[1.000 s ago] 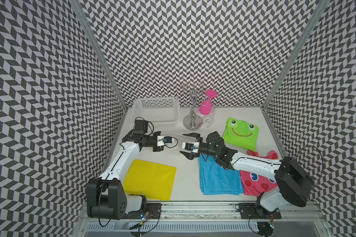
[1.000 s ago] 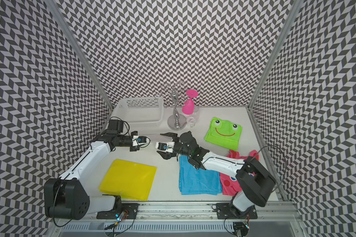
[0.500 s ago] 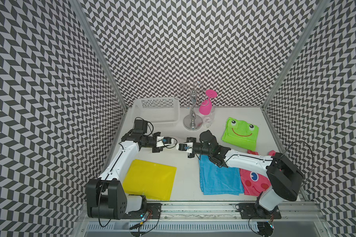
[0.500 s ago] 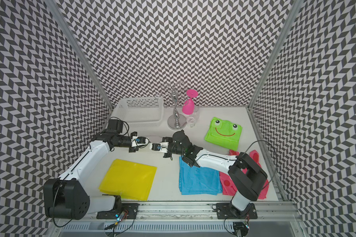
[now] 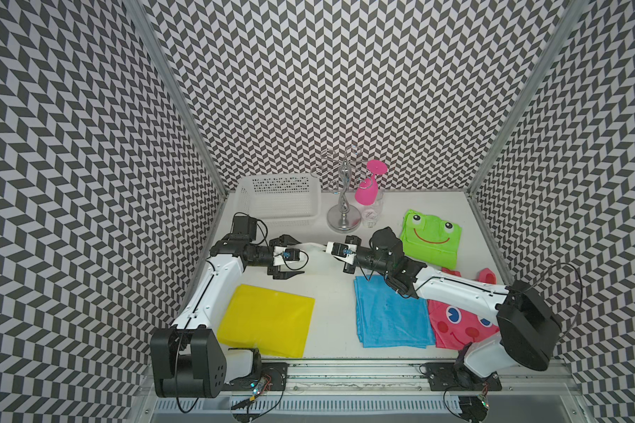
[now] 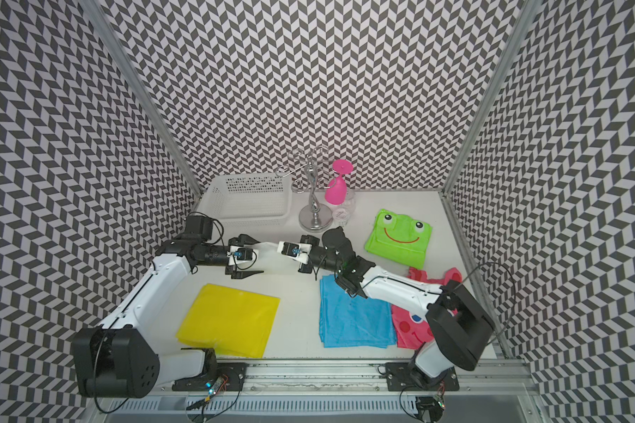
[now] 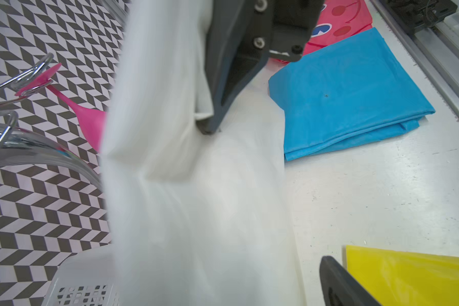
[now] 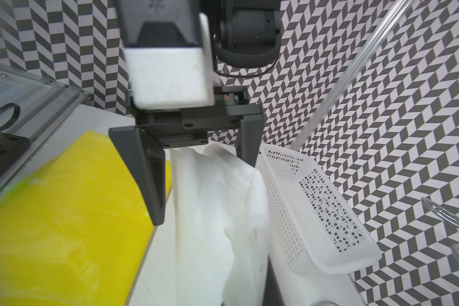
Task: Put the folded raincoat in the basket
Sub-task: Pick up the raincoat from the center of the board.
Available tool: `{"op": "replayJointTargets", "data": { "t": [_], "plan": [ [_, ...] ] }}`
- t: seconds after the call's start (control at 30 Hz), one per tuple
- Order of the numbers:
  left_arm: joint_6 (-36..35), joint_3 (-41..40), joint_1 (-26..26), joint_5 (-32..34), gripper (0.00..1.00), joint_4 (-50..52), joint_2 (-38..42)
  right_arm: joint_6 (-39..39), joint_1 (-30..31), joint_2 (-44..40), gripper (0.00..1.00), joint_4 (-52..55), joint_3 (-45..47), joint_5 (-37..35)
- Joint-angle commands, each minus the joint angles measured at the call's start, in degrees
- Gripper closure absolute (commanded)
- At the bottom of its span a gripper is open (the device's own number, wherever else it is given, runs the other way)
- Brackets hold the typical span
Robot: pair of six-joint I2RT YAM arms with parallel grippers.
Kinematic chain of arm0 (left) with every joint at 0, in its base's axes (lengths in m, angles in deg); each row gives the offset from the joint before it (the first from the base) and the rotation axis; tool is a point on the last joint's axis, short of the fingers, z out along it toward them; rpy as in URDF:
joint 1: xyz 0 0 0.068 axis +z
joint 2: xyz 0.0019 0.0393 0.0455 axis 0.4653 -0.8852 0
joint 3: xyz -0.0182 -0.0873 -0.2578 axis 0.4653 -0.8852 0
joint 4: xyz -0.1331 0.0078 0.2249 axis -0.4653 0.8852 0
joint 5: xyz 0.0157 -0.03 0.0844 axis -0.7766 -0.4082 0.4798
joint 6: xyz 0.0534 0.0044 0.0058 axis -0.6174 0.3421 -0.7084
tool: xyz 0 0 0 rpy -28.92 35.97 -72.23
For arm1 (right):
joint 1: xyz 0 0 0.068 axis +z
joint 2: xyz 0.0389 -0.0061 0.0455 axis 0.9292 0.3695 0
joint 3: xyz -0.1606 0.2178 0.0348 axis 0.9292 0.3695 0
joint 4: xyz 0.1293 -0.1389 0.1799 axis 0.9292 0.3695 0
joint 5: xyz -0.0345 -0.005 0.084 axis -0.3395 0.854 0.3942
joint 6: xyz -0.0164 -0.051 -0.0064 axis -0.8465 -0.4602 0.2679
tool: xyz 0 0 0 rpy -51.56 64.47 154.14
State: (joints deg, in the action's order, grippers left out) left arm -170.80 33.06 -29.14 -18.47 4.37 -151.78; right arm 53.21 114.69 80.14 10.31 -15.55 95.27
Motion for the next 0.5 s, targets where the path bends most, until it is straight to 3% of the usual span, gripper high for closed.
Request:
{"op": "replayJointTargets", "data": {
  "t": [0.0,0.07,0.3,0.37,0.43,0.47],
  "plan": [
    [4.4,-1.9,0.2,0.7,0.22,-5.3,0.4,4.3,-1.0,-2.4,1.00,-6.2,1.4,2.9],
    [5.3,-1.3,1.2,1.8,0.32,-6.1,0.6,4.2,-1.4,-2.8,1.00,-6.1,1.6,3.2],
    [0.6,5.6,3.7,1.5,0.87,2.0,-0.1,2.2,-1.9,-3.3,0.98,-1.9,1.4,3.5],
    [-0.5,7.1,4.1,1.9,1.00,4.1,-0.4,2.8,-1.9,-3.2,0.86,-1.3,1.0,4.5],
    [0.5,8.6,4.5,3.3,1.00,4.9,-0.4,3.3,-1.9,-2.8,0.54,-0.4,0.3,5.5],
    [2.3,9.6,4.9,4.3,1.00,4.7,-0.4,4.0,-1.9,-2.4,0.43,-0.4,-0.2,5.6]
  ]
}}
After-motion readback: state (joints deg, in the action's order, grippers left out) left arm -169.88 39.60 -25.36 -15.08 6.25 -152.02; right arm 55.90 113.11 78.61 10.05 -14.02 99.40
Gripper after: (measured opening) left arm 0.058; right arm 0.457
